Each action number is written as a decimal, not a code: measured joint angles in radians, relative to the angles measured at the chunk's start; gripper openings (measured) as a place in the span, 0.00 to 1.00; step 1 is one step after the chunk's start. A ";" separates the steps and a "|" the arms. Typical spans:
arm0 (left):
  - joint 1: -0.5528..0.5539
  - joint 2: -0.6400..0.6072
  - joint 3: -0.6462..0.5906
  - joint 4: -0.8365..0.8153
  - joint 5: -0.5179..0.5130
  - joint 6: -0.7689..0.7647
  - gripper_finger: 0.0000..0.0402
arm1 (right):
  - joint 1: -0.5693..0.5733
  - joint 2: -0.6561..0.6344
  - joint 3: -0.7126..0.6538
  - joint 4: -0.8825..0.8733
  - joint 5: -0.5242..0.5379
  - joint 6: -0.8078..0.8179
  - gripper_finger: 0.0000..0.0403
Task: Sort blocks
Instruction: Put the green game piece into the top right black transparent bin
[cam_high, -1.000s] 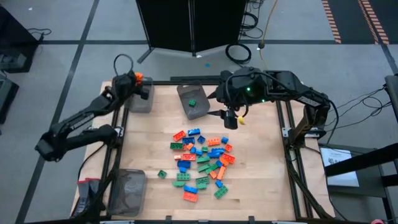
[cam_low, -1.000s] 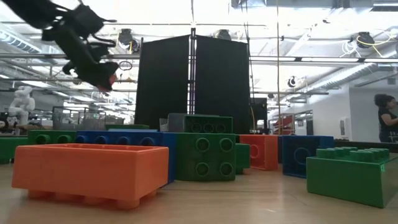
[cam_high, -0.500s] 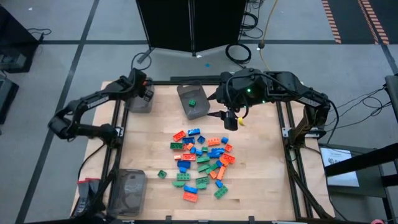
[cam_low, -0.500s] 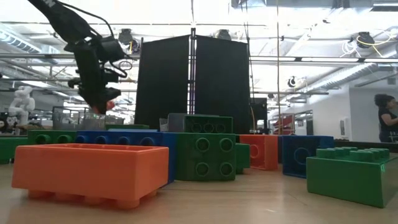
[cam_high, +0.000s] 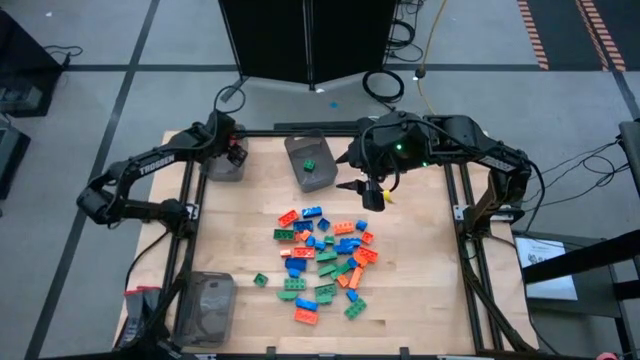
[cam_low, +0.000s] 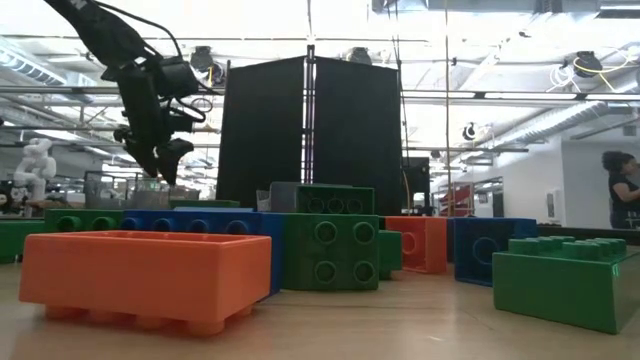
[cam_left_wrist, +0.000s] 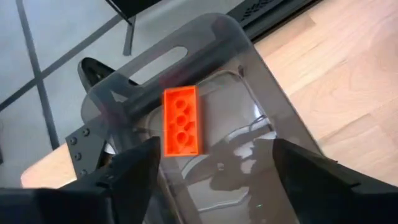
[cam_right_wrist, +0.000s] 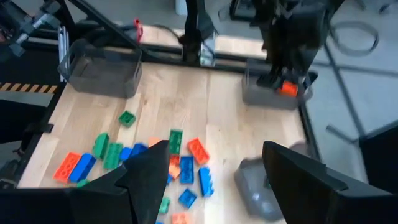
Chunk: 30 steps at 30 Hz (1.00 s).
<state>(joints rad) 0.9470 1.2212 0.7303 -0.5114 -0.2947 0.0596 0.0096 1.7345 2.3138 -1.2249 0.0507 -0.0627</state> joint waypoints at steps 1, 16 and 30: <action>0.000 -0.002 0.000 0.000 0.029 -0.001 0.79 | 0.003 0.005 0.000 -0.015 -0.001 0.011 0.62; -0.221 -0.262 0.000 -0.011 0.704 0.026 0.80 | 0.132 0.173 -0.421 0.374 -0.005 -0.089 0.62; -0.513 -0.532 0.000 -0.138 0.547 -0.055 0.80 | 0.062 0.397 -0.586 0.917 -0.002 -0.156 0.62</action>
<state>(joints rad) 0.4341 0.6888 0.7303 -0.6489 0.2526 0.0050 0.0712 2.1318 1.7275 -0.3080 0.0485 -0.2182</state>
